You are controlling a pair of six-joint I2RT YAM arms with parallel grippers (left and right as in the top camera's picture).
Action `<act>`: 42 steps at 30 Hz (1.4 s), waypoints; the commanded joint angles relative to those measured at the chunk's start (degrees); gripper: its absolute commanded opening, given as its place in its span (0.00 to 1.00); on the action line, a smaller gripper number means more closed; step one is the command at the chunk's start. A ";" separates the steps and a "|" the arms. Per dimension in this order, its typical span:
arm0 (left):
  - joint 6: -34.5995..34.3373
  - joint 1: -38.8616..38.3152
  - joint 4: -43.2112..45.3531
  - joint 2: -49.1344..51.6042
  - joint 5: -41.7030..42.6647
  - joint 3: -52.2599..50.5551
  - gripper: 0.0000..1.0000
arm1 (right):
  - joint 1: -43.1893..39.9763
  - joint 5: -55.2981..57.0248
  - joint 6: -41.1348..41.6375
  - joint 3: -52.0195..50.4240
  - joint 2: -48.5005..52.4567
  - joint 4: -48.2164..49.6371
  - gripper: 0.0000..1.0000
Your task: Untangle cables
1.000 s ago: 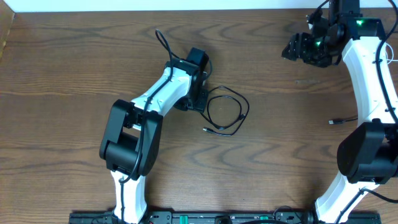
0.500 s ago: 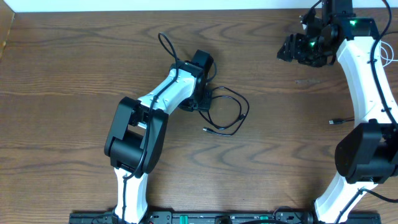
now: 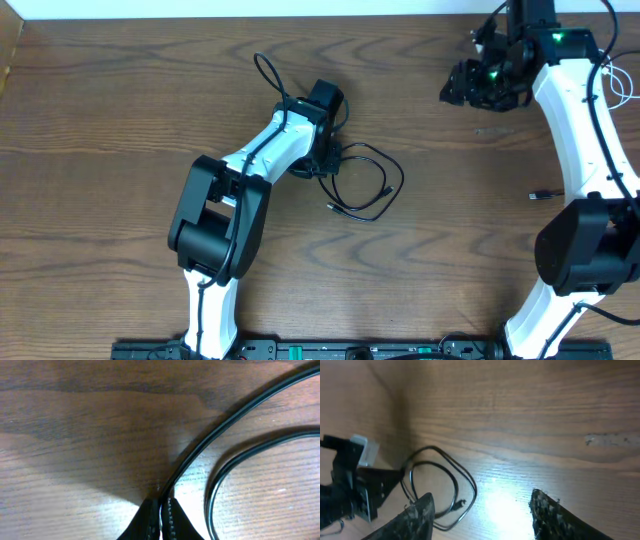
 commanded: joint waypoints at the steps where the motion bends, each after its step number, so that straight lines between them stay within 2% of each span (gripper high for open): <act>1: 0.96 -0.07 -0.20 -7.41 -0.28 0.48 0.07 | 1.60 0.04 -3.85 -0.79 -1.16 -0.33 0.56; 9: 0.48 -0.09 1.07 -25.62 2.69 0.48 0.07 | 3.89 -0.63 -9.33 -4.81 -1.16 0.55 0.56; 12: 0.50 -0.09 1.70 -30.10 3.91 0.48 0.07 | 5.05 -5.55 -12.72 -7.65 -1.16 4.00 0.57; 15: 0.50 -0.09 1.95 -31.50 4.24 0.48 0.07 | 5.81 -9.70 -14.97 -9.49 -1.16 7.21 0.59; 21: 0.52 0.20 1.46 -31.69 4.00 0.48 0.07 | 8.68 -8.74 -17.90 -13.03 -1.16 11.76 0.60; 23: 0.52 1.14 1.49 -31.87 4.00 0.48 0.07 | 10.45 -4.83 -17.03 -14.49 -1.16 12.81 0.60; 30: -0.15 7.65 0.33 -33.62 4.04 0.48 0.09 | 17.22 10.71 -5.99 -18.47 -1.16 13.86 0.57; 32: -0.15 9.18 -0.55 -33.83 4.04 0.48 0.17 | 18.86 13.38 -2.73 -19.67 -1.16 14.45 0.57; 33: -0.15 9.88 -1.09 -33.83 4.04 0.48 0.29 | 19.58 13.90 -1.05 -20.46 -1.16 14.95 0.57; 35: -0.15 10.73 -2.40 -33.79 4.04 0.46 0.40 | 20.81 14.01 0.55 -21.90 -1.16 16.06 0.57; 38: -0.11 10.93 -3.34 -33.79 4.00 0.46 0.49 | 22.12 15.63 3.87 -23.47 -1.16 17.64 0.57; 42: -0.13 10.93 -3.41 -33.79 4.02 0.46 0.56 | 23.52 18.82 9.94 -25.03 -1.16 19.02 0.56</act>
